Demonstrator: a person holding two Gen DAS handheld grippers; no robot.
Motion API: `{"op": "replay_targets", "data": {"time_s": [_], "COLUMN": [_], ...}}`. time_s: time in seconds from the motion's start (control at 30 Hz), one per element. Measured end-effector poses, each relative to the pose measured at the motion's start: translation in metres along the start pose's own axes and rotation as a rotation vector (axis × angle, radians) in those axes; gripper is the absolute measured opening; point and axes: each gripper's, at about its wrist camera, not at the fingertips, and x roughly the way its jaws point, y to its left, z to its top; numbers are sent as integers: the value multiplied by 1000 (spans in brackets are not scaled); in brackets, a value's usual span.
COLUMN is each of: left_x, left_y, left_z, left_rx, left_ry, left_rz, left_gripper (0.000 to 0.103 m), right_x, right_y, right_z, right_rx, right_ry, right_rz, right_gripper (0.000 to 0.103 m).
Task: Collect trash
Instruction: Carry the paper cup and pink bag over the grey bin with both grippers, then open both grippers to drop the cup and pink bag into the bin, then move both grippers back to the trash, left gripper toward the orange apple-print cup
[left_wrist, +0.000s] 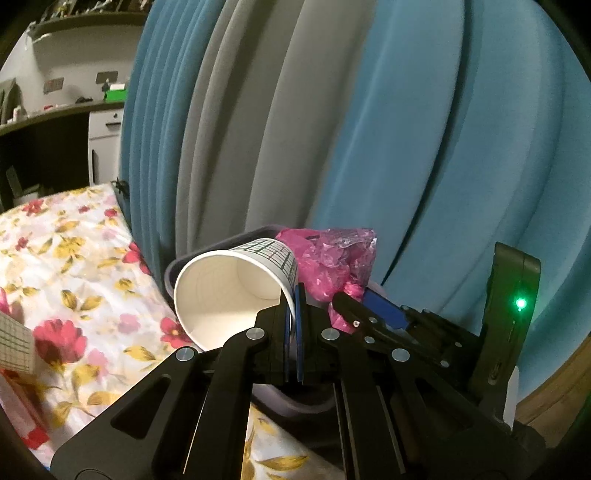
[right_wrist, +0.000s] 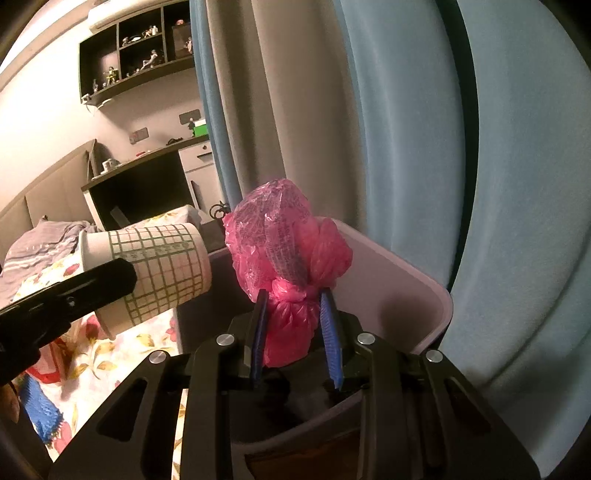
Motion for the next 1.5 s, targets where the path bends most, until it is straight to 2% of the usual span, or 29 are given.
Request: {"op": "replay_targets", "data": {"time_s": [0.83,0.93,1.0,1.07,1.17,1.2,1.3,1.43,1.5], "left_x": [51,55,58,61,57,54,42,21,6], "left_y": [13,14,14,15,19,21,25,30,33], "left_z": [-5,-5,-5,-5,-5,-5,-4,-8,-13], "left_rx": [-109,-129,-136,-138,-139,-146,-161,-144,-137], "left_ry": [109,120,126,142,129,118,89,58,34], "left_rz": [-90,-107,-115,-113,-88,-81,-64,20,72], "left_gripper": [2,2,2,11,49,66,74,83,86], "right_x": [28,29,29,28,25,23,16,0,-8], "right_y": [-7,-9,-10,-12,-14,-15,-17,-16,-13], "right_z": [-1,-3,-3,-5,-6,-6,-6,-6,-6], "right_rx": [2,2,2,3,1,0,2,1,-8], "right_ry": [50,55,54,49,38,30,10,-28,-52], "right_rz": [-28,-35,-41,-45,-64,-73,-88,-109,-118], "right_gripper": [31,35,45,49,50,51,53,58,66]}}
